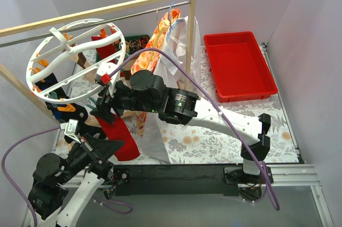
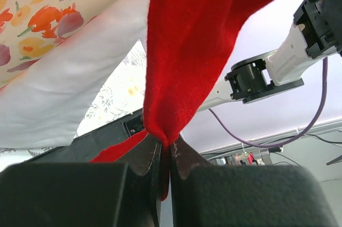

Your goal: Remove the socks clipped to the hanger

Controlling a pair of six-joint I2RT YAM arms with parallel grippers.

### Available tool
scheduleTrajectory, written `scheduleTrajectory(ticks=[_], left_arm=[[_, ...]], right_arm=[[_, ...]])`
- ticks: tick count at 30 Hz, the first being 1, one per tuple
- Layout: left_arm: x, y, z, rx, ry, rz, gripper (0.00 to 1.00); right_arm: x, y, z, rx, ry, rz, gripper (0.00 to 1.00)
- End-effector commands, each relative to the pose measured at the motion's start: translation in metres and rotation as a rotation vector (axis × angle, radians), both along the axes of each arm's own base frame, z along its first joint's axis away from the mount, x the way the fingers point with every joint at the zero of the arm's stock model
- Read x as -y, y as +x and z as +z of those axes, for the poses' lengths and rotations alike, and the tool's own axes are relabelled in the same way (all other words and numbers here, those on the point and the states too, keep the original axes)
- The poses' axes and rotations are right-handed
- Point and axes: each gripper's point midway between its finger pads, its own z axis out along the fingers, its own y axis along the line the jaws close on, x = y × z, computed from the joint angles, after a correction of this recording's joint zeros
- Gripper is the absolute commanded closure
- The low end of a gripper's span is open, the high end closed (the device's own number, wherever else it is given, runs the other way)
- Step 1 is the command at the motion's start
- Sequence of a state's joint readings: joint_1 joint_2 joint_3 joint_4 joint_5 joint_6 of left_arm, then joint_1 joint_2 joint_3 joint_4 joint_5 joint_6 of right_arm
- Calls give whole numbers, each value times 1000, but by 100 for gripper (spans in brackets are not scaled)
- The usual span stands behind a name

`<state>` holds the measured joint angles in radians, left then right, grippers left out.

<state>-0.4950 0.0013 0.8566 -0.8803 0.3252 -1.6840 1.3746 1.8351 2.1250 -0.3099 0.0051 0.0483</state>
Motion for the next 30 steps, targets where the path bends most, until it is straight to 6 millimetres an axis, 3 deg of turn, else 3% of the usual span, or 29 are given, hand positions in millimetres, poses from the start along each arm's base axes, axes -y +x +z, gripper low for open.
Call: scheduleTrajectory(ticks=[1,7,10,11,18,20,22,25,26,29,30], left_arm=[[2,-1,1,-4,-10,-16,100],[2,-2,-1,-14,-4,-14,100],[0,0,-6,-35,7,-1,100],[0,0,-8,-44,6,6,100],[-12,3,-31,-131,46,80,100],[-15,4,-37,-156,57,98,100],[-16,3,-41,-173,61,103,100],[-17,0,-30,-130,31,99,100],[-17,-1,-25,-113,20,96,100],[-15,-3,-13,-69,1,80,100],[-13,-3,-13,-72,6,70,100]], right_arm=[[-2,5,44,32,142,-32,32],[-8,9,42,14,153,-55,37],[-8,9,44,6,161,-57,44],[-8,9,43,6,159,-55,53],[-3,7,40,-2,150,-54,84],[-3,7,35,-4,139,-54,98],[1,7,35,-6,136,-57,99],[4,5,29,-7,122,-48,98],[4,4,22,-14,106,-45,84],[11,0,21,-31,109,-35,64],[11,-4,9,-45,87,-16,60]])
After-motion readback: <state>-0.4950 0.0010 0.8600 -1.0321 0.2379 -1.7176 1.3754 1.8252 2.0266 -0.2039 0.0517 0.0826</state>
